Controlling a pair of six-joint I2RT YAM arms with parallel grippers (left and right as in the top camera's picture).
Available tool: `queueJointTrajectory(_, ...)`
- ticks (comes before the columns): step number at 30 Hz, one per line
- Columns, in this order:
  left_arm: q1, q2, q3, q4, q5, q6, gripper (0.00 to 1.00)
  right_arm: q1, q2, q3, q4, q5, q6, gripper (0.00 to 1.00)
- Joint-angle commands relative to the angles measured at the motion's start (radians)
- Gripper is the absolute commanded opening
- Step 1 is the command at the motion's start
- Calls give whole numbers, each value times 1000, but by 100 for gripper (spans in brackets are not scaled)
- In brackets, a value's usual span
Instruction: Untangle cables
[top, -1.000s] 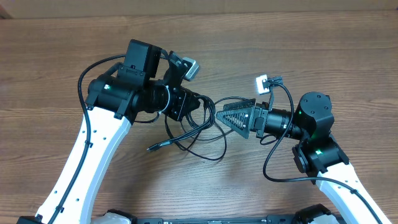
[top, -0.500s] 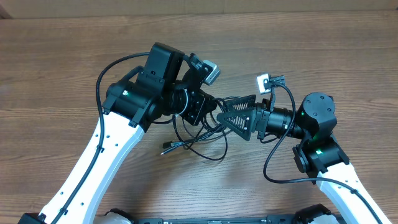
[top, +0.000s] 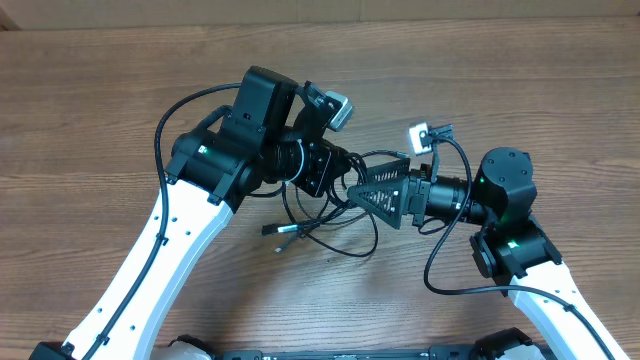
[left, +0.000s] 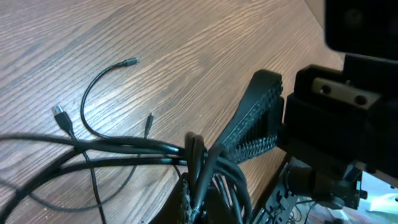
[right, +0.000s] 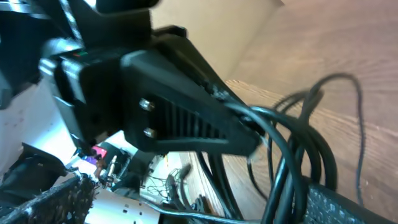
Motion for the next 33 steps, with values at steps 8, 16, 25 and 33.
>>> queueJointTrajectory(8, -6, -8, 10, 36, -83, -118, 4, 5, 0, 8, 10, -60, -14, 100)
queueJointTrajectory(16, -21, -8, 10, 37, -60, -126, 4, 56, 0, 8, 251, -198, 19, 100)
queueJointTrajectory(25, -22, -8, 10, 41, -61, -163, 4, 104, 0, 8, 245, -198, 19, 100)
queueJointTrajectory(33, -20, -8, 10, 49, -298, -460, 4, 154, 0, 8, 241, -212, 19, 100)
